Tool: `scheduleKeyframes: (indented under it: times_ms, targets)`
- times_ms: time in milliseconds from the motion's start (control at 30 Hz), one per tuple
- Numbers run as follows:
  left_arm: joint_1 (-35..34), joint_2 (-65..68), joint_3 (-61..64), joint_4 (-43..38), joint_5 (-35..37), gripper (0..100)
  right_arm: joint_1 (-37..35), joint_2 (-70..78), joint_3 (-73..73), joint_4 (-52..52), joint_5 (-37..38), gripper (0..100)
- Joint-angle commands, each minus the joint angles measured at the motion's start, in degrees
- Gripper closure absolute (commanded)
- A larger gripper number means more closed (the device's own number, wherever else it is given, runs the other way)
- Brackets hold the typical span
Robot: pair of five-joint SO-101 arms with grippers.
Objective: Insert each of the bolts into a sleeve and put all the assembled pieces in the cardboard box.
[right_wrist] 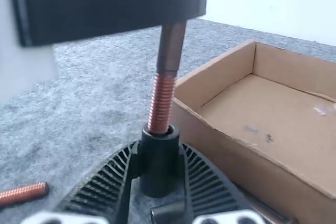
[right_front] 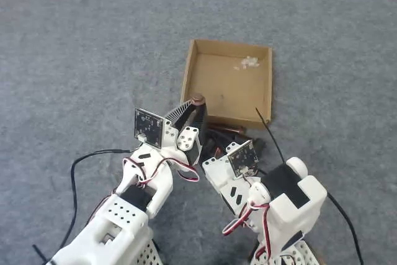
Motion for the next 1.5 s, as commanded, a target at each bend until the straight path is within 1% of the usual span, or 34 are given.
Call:
scheduleKeyframes:
  times_ms: [0,333,400,500,633,700,767,833,1033,1133,1200,1267,1467]
  targets:
    - [0.5,-1.0,-1.6,-1.3,0.0,99,-0.3,-0.8,0.9,-1.5,0.9,99.2]
    - [0.5,-0.8,-1.9,-1.3,-0.1,99,-0.3,-0.8,0.9,-1.5,0.9,99.2]
    - [0.5,1.3,-2.7,-2.4,-0.1,99,-0.3,-0.8,0.9,-1.5,0.9,99.2]
    - [0.2,10.6,-5.4,-8.1,-0.1,99,-0.3,-0.8,0.8,-1.5,0.9,99.2]
    - [0.2,22.7,-6.5,-19.5,0.0,99,-0.1,-0.8,0.9,-1.5,0.9,99.2]
    - [0.2,24.0,-6.6,-20.7,0.0,99,-0.1,-0.8,0.9,-1.5,0.9,99.2]
    - [0.2,23.4,-6.7,-19.4,0.0,99,-0.1,-0.8,0.9,-1.5,0.9,99.2]
    - [0.1,21.4,-6.5,-16.1,-0.1,99,0.0,-0.8,0.9,-1.5,0.9,99.2]
    - [0.2,9.8,-6.5,1.8,-0.3,99,0.0,-0.8,0.9,-1.5,0.9,99.2]
    - [0.2,4.4,-6.5,8.0,-0.3,99,0.0,-0.8,0.8,-1.5,0.9,99.2]
    - [0.2,2.7,-5.8,9.7,-0.3,99,0.1,-0.8,0.8,-1.5,0.9,99.2]
    - [0.2,2.9,-5.3,9.7,-0.3,99,0.1,-0.8,0.8,-1.5,0.9,99.2]
    - [0.6,7.9,-5.8,9.6,-0.4,99,1.8,-0.8,0.5,-1.6,0.9,99.2]
